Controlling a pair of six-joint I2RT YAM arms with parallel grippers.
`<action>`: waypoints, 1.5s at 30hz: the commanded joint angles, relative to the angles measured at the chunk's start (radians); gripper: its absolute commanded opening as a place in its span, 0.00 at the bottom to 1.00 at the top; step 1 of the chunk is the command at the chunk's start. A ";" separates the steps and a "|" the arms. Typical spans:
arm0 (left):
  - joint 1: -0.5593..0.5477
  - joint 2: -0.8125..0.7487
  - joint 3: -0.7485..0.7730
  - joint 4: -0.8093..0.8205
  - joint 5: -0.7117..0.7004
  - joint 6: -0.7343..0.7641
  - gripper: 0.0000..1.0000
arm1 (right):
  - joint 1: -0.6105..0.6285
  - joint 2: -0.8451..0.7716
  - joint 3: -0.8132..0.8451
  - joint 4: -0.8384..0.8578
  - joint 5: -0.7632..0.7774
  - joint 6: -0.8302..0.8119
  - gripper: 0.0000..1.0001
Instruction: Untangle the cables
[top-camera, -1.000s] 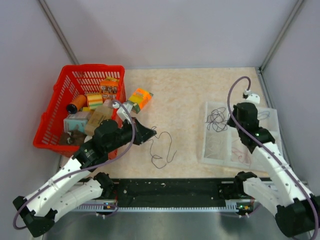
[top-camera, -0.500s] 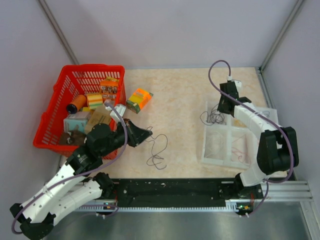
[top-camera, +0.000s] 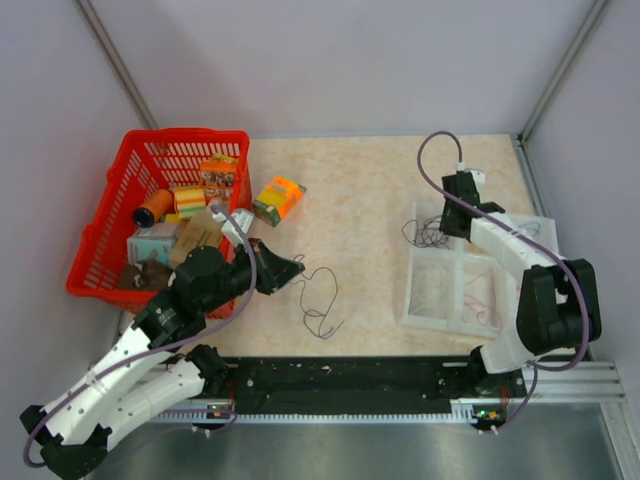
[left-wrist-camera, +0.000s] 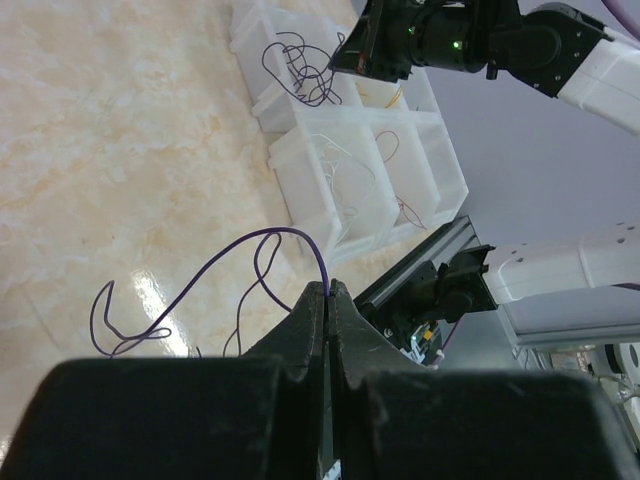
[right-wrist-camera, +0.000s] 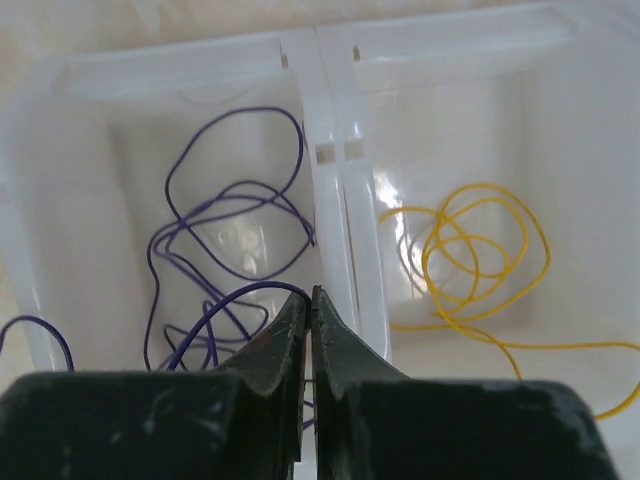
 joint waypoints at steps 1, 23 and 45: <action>-0.003 0.027 0.012 0.054 0.009 0.012 0.00 | 0.004 -0.089 -0.069 -0.004 0.030 -0.025 0.00; -0.003 0.043 0.027 0.034 0.005 0.023 0.00 | 0.254 -0.153 0.058 -0.088 -0.092 -0.129 0.72; -0.003 0.038 0.010 0.047 0.054 -0.020 0.00 | 0.100 0.141 0.021 0.030 -0.134 -0.077 0.18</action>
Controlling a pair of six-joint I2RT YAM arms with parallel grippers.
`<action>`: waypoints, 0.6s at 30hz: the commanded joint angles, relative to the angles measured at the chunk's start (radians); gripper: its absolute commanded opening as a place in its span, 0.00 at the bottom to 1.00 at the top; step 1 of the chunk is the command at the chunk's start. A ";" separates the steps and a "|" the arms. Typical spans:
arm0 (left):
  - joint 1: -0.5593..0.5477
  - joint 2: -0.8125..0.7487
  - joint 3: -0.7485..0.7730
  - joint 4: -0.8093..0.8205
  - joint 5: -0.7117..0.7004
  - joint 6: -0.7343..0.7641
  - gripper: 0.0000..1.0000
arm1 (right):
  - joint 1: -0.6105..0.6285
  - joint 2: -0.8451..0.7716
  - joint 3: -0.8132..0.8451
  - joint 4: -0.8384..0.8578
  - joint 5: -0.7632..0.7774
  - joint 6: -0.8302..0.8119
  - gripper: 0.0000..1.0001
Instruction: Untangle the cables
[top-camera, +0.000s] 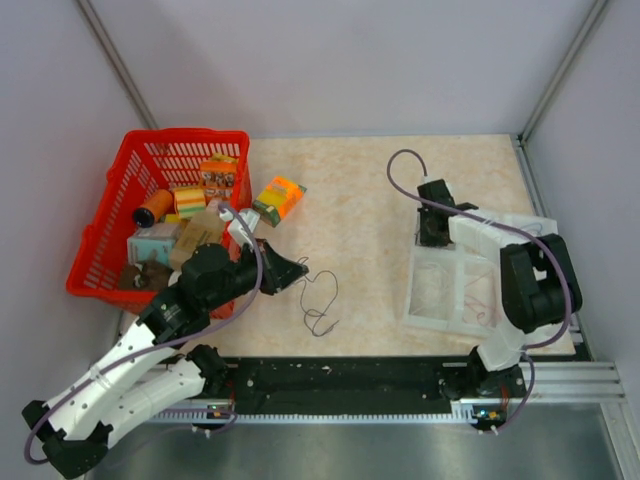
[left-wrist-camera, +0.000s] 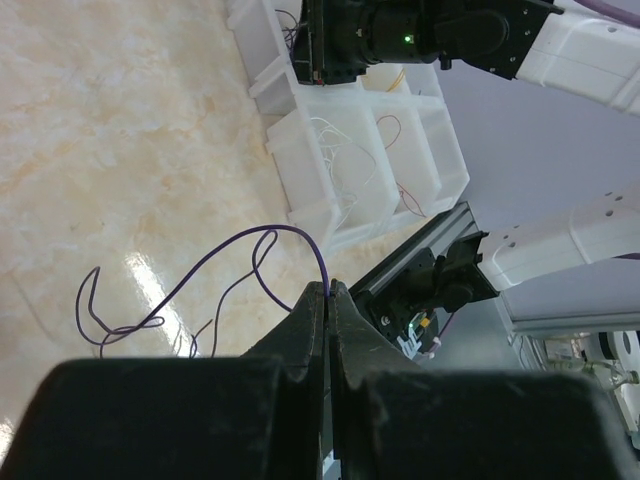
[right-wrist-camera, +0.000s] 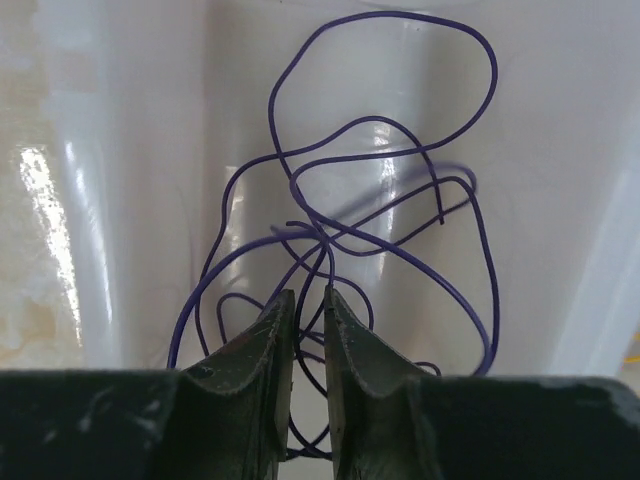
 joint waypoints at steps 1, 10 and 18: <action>-0.003 0.008 0.010 0.041 0.023 -0.008 0.00 | -0.002 0.027 0.049 0.023 -0.046 0.010 0.18; -0.003 0.060 0.002 0.063 0.018 -0.020 0.00 | 0.073 -0.247 0.124 -0.152 0.061 -0.010 0.41; -0.004 0.241 -0.056 0.150 0.117 -0.023 0.00 | 0.164 -0.476 0.026 -0.083 -0.248 0.054 0.71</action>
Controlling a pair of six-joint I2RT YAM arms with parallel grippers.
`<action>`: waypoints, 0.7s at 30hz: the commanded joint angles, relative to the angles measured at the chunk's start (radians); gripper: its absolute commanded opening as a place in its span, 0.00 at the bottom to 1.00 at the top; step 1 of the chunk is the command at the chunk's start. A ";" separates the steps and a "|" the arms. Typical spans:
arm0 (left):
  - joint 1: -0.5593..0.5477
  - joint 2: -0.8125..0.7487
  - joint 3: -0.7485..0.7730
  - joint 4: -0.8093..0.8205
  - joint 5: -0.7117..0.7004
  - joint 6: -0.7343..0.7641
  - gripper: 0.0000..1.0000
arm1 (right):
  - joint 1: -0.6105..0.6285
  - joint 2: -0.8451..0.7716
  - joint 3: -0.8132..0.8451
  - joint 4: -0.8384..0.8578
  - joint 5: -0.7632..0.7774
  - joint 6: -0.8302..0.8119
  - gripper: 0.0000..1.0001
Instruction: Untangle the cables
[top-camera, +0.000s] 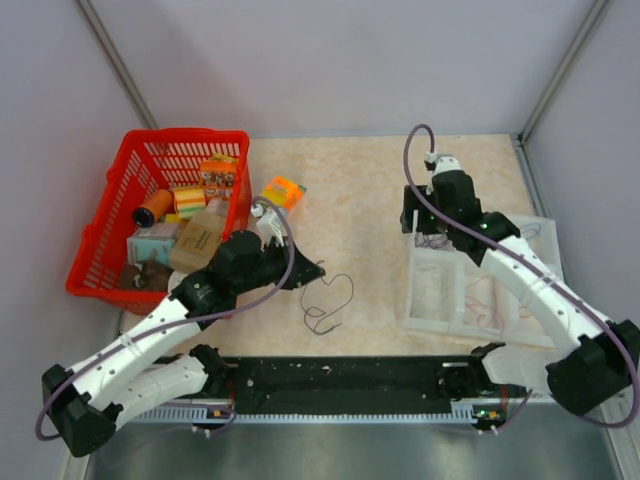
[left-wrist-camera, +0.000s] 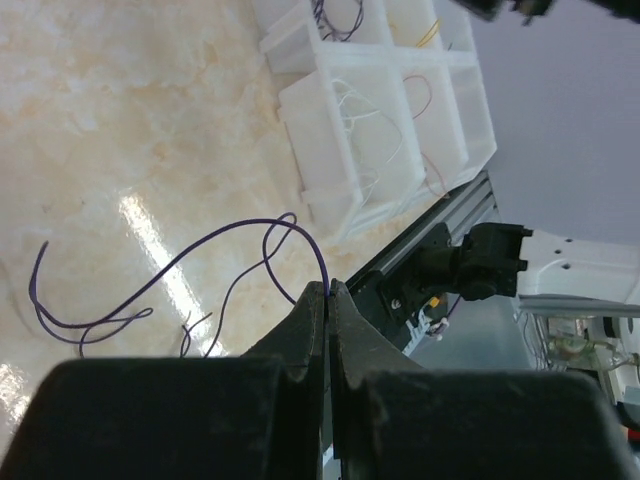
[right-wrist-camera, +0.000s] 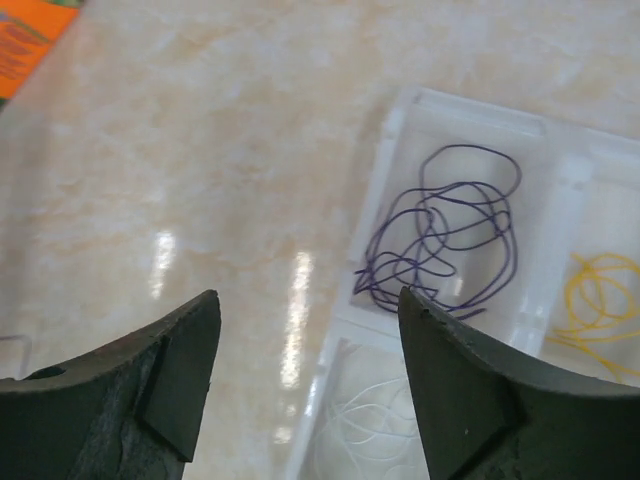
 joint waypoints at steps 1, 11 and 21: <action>-0.004 0.090 -0.070 0.077 0.065 0.001 0.00 | 0.020 -0.109 -0.090 0.094 -0.291 0.061 0.73; -0.006 0.045 -0.205 0.000 0.069 0.060 0.39 | 0.223 -0.051 -0.440 0.705 -0.683 0.256 0.81; -0.004 -0.196 0.041 -0.230 -0.171 0.209 0.73 | 0.364 0.181 -0.255 0.560 -0.623 0.140 0.83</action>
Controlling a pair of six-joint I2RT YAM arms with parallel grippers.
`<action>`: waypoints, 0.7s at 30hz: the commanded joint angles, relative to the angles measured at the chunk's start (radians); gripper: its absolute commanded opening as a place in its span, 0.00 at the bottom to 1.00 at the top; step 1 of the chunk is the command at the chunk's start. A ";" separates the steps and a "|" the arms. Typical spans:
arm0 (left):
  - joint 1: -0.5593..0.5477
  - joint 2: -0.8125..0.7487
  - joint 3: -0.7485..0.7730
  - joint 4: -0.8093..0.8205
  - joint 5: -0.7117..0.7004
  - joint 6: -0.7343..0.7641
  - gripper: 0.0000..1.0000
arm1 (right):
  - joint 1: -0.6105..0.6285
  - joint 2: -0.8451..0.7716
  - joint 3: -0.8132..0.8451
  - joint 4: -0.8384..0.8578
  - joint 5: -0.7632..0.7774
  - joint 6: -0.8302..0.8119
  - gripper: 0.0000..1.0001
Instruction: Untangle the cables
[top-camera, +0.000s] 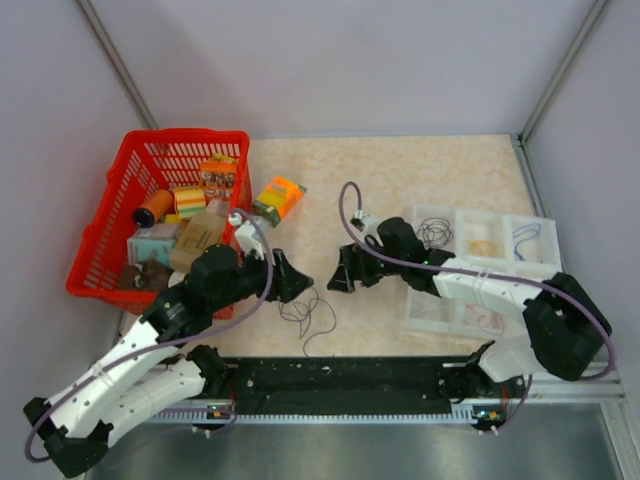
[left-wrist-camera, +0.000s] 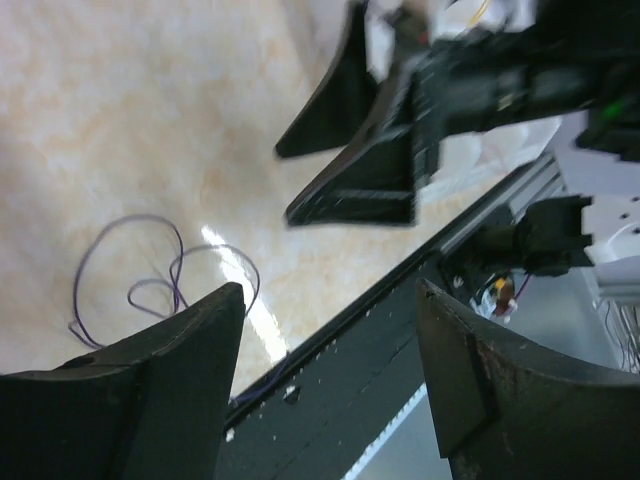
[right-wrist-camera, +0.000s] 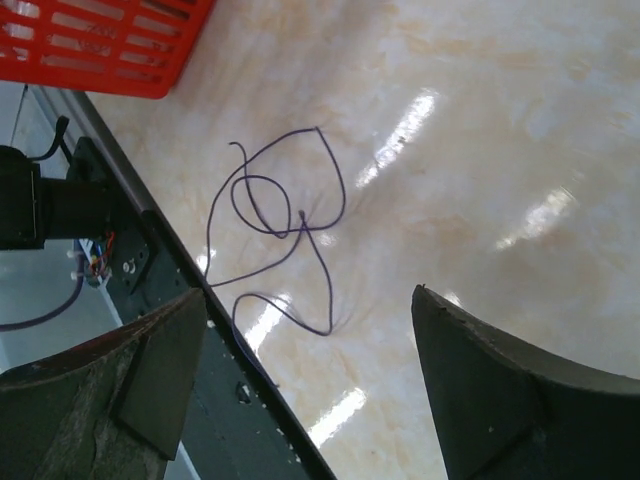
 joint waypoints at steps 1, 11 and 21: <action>-0.003 -0.113 0.079 -0.030 -0.149 0.072 0.72 | 0.125 0.127 0.177 -0.079 0.071 -0.082 0.83; -0.003 -0.382 -0.056 0.157 -0.213 0.040 0.71 | 0.266 0.281 0.150 0.128 0.242 0.236 0.92; -0.003 -0.382 -0.039 0.105 -0.213 0.044 0.71 | 0.370 0.434 0.291 0.023 0.335 0.016 0.91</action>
